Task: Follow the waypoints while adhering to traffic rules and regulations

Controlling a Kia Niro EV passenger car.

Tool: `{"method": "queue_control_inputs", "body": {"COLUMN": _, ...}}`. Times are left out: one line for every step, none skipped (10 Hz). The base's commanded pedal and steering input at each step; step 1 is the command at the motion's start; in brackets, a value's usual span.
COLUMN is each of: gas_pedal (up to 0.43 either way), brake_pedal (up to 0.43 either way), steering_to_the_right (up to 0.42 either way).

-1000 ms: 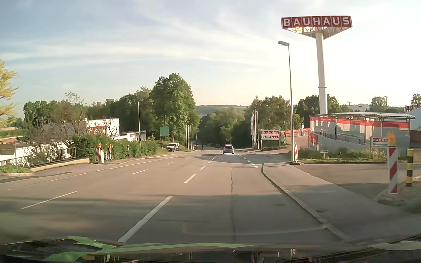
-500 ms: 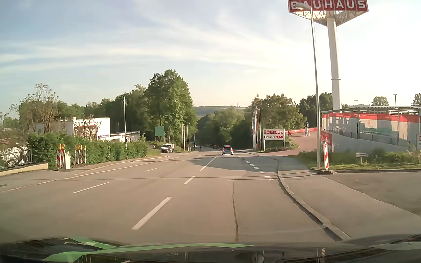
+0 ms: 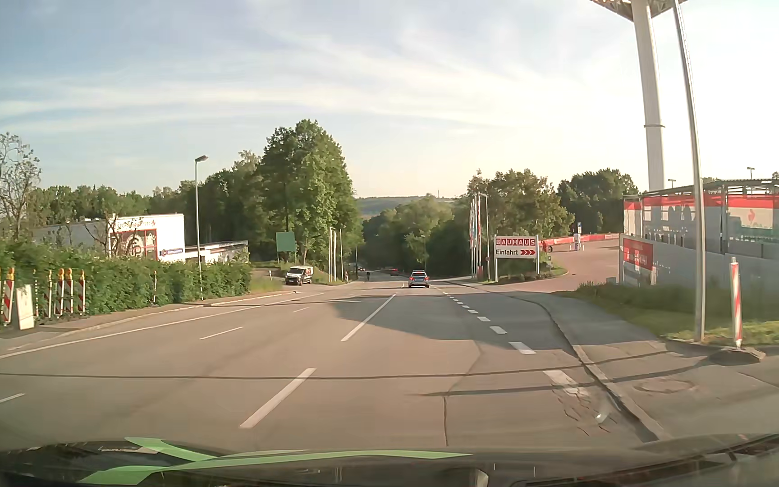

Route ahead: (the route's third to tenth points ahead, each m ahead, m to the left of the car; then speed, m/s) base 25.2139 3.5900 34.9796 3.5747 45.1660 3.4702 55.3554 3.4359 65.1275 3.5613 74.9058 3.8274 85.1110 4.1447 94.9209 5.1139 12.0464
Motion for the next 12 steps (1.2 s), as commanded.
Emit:
{"method": "queue_control_inputs", "body": {"gas_pedal": 0.000, "brake_pedal": 0.171, "steering_to_the_right": -0.003}}
{"method": "queue_control_inputs", "body": {"gas_pedal": 0.000, "brake_pedal": 0.171, "steering_to_the_right": -0.003}}
{"method": "queue_control_inputs", "body": {"gas_pedal": 0.000, "brake_pedal": 0.177, "steering_to_the_right": -0.004}}
{"method": "queue_control_inputs", "body": {"gas_pedal": 0.000, "brake_pedal": 0.177, "steering_to_the_right": -0.003}}
{"method": "queue_control_inputs", "body": {"gas_pedal": 0.000, "brake_pedal": 0.177, "steering_to_the_right": -0.004}}
{"method": "queue_control_inputs", "body": {"gas_pedal": 0.000, "brake_pedal": 0.177, "steering_to_the_right": -0.003}}
{"method": "queue_control_inputs", "body": {"gas_pedal": 0.000, "brake_pedal": 0.177, "steering_to_the_right": -0.003}}
{"method": "queue_control_inputs", "body": {"gas_pedal": 0.000, "brake_pedal": 0.177, "steering_to_the_right": -0.003}}
{"method": "queue_control_inputs", "body": {"gas_pedal": 0.000, "brake_pedal": 0.177, "steering_to_the_right": -0.003}}
{"method": "queue_control_inputs", "body": {"gas_pedal": 0.000, "brake_pedal": 0.177, "steering_to_the_right": -0.003}}
{"method": "queue_control_inputs", "body": {"gas_pedal": 0.000, "brake_pedal": 0.177, "steering_to_the_right": -0.003}}
{"method": "queue_control_inputs", "body": {"gas_pedal": 0.000, "brake_pedal": 0.177, "steering_to_the_right": -0.002}}
